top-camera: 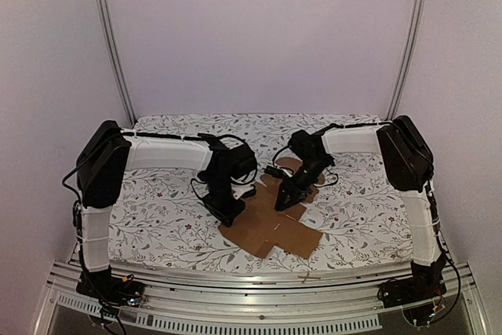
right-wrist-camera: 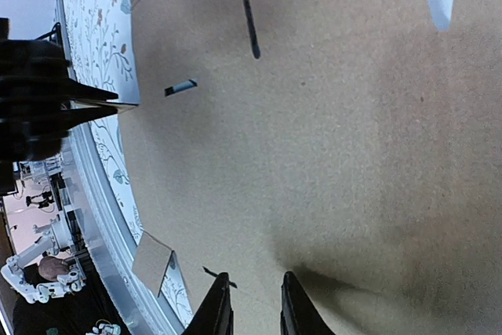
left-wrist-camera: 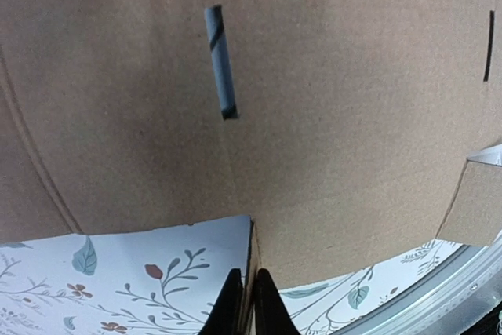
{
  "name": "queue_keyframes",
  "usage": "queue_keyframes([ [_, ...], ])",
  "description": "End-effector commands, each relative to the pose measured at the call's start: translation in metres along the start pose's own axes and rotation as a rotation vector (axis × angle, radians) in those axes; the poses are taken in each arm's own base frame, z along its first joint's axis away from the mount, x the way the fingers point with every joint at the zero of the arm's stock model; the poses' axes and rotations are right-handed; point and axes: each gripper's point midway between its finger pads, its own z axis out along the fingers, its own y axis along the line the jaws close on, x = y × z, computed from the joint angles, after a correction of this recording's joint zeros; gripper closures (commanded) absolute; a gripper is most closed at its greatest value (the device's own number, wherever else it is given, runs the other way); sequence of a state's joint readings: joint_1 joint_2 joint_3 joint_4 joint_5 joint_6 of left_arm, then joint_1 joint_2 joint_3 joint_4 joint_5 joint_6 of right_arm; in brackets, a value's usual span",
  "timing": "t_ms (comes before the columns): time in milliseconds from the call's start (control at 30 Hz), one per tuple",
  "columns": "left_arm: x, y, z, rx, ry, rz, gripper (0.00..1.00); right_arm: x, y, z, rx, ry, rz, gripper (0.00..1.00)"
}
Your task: Fold the paper box
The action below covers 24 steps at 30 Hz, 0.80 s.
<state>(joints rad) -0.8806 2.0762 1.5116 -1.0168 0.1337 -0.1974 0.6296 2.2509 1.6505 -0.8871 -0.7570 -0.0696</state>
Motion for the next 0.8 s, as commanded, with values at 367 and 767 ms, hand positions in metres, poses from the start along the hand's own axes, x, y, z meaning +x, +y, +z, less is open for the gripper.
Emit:
queue_keyframes([
  [367, -0.005, -0.009, -0.001, 0.096, -0.111, -0.171, 0.73, 0.021, -0.063, 0.044, 0.177, 0.091, 0.216, 0.89],
  [767, 0.026, -0.014, -0.015, 0.187, -0.213, -0.31, 0.67, 0.027, -0.073, 0.047, 0.184, 0.098, 0.246, 0.91],
])
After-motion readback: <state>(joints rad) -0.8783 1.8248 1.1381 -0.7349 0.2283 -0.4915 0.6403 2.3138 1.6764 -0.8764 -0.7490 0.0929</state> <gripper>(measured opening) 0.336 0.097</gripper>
